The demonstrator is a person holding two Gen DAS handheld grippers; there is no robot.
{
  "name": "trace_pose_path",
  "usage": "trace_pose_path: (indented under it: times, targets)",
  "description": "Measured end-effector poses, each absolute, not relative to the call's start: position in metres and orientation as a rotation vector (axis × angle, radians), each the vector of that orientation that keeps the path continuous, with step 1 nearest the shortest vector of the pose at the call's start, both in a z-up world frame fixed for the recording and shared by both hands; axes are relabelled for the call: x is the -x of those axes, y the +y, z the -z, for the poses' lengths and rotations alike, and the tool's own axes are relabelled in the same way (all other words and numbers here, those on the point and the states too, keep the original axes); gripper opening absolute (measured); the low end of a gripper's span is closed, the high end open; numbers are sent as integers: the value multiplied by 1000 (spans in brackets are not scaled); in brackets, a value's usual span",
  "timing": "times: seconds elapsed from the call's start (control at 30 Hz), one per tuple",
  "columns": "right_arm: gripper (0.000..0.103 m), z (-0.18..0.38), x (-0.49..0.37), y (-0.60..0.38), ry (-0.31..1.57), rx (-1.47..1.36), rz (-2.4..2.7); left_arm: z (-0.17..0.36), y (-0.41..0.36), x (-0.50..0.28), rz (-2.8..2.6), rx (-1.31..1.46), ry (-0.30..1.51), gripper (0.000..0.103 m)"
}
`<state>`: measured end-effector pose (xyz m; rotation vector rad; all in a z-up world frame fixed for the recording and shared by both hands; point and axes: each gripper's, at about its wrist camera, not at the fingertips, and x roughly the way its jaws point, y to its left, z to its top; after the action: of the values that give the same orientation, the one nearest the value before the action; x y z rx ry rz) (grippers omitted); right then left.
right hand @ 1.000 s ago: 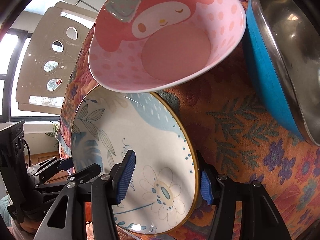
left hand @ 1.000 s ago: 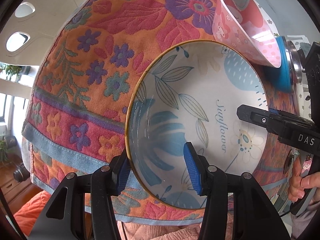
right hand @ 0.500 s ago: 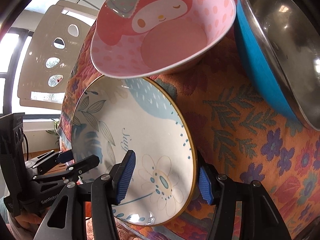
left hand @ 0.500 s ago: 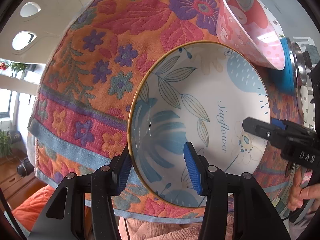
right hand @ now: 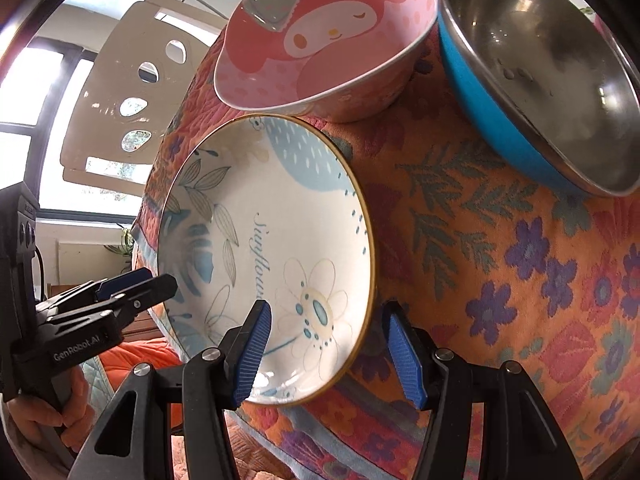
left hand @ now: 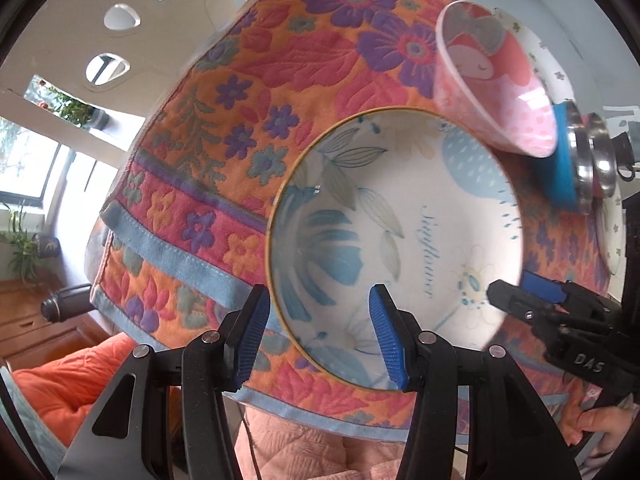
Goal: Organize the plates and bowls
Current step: 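Lower the Sunflower plate onto the quilt and open both tools, then move both tools to the hexagonal green-leaf forest plate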
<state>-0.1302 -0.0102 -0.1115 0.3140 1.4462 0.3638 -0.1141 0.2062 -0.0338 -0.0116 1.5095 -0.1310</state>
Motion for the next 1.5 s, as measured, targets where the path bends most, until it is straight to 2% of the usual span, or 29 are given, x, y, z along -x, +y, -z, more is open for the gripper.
trace_pose_path:
  times: [0.3,0.83,1.2,1.5]
  targets:
    - [59,110,145,-16,1501,-322,-306,35,185,123,215,41,1536,60]
    - [60,91,157,-43,1531,-196,-309,42,154,115,221,22,1553,60]
    - [60,63,147,-131,1474,-145,-422,34,74,146,106,109,1552,60]
    - [60,37,127,-241,1391,-274,-401,22,-31,150,131,146,1527,60]
